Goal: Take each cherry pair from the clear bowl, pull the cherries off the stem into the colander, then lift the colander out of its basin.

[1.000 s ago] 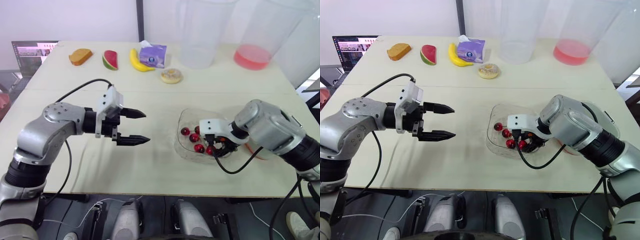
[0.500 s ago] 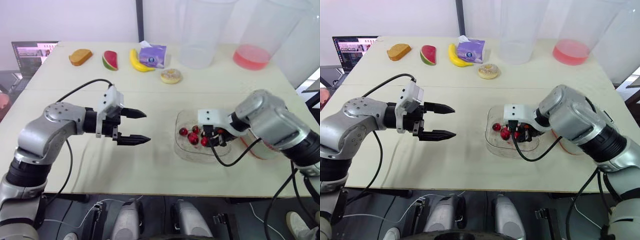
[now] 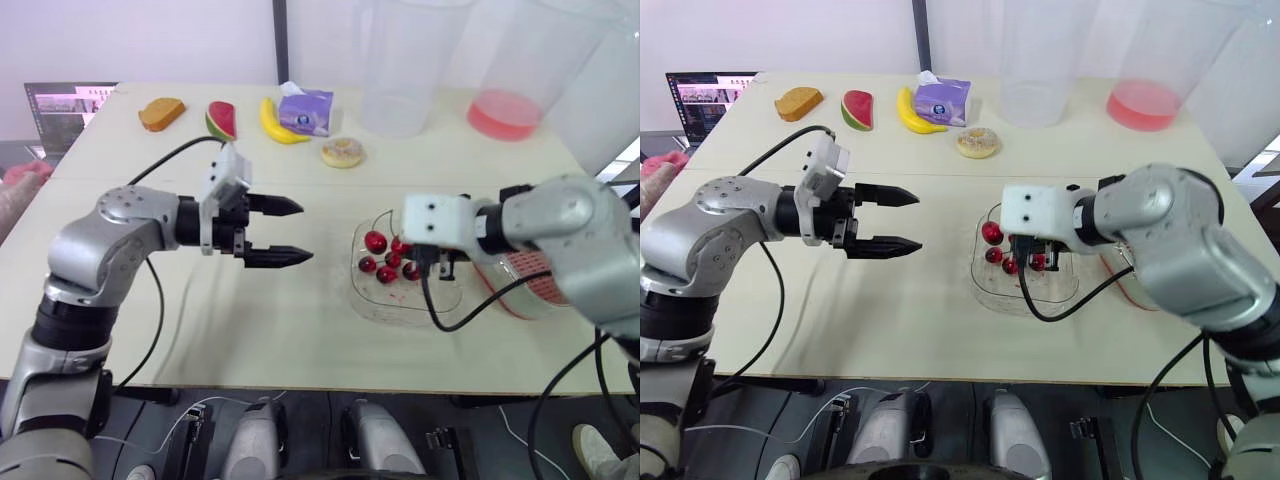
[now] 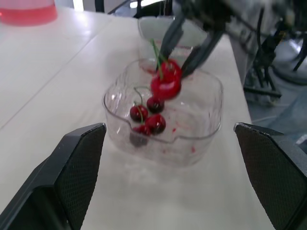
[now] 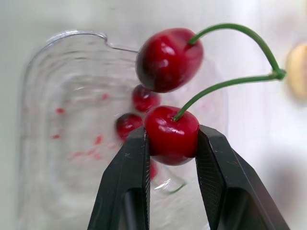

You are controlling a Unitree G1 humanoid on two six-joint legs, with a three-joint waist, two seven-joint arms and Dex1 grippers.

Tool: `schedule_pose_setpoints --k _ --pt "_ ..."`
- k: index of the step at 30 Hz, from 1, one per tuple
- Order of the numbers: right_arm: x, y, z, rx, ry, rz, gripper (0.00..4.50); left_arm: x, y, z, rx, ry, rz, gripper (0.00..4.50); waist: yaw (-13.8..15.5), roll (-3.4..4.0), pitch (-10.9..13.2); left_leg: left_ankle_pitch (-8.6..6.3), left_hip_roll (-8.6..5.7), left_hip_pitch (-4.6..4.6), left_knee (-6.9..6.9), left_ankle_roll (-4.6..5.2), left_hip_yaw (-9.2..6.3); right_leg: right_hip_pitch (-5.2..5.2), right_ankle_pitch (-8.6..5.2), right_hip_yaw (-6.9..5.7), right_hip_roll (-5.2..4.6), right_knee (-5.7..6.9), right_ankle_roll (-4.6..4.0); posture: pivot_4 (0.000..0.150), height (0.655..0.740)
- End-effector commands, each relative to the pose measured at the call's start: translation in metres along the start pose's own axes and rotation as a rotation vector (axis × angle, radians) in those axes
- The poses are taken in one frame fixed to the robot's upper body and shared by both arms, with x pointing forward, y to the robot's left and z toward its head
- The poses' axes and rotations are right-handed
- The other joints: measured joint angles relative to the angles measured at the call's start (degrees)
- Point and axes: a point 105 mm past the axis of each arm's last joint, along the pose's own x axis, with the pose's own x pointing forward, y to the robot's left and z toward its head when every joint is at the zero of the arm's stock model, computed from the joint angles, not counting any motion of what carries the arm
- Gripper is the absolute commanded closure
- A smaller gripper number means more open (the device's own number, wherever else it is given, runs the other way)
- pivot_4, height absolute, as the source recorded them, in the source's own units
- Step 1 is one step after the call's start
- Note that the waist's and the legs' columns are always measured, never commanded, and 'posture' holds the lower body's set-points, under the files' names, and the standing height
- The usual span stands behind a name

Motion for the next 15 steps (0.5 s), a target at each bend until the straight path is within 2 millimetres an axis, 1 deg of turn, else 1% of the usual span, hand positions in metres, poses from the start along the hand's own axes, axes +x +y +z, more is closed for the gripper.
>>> schedule_pose_setpoints --k 1,3,6,10,15 --pt "-0.004 -0.006 0.007 -0.199 -0.003 -0.159 3.66 0.01 0.003 0.021 -0.009 -0.067 0.006 0.0 -0.06 0.0 0.0 0.0 0.0 0.0 0.02 0.0 -0.01 0.03 0.0 -0.01 0.0 0.0 0.01 0.15 0.74" --pt "-0.002 -0.008 0.008 -0.261 0.003 -0.205 3.66 0.023 0.008 0.024 -0.062 -0.062 0.019 0.0 -0.13 0.0 0.0 0.0 -0.01 0.01 0.05 -0.01 0.01 0.03 0.0 0.0 0.0 0.01 0.02 0.15 0.74" --pt "0.003 -0.007 0.009 -0.286 0.0 -0.227 3.66 0.04 0.012 0.026 -0.099 -0.038 0.034 0.0 -0.36 0.0 0.0 0.04 0.02 0.02 0.05 -0.07 -0.02 0.03 0.0 0.0 0.08 0.04 0.02 0.15 0.74" --pt "0.006 -0.007 0.012 -0.311 0.003 -0.234 3.66 0.052 0.008 0.023 -0.064 0.019 0.015 0.0 -0.51 0.03 -0.02 0.31 0.07 0.04 -0.02 -0.52 -0.03 -0.02 0.0 0.06 0.18 0.04 0.01 0.15 0.74" --pt "0.006 -0.01 0.01 -0.319 0.026 -0.238 3.66 0.068 0.006 0.024 -0.079 0.035 0.034 0.0 -0.02 0.03 -0.02 0.34 0.05 0.04 -0.01 -0.57 -0.07 0.02 0.0 0.07 0.17 0.05 0.0 0.15 0.74"
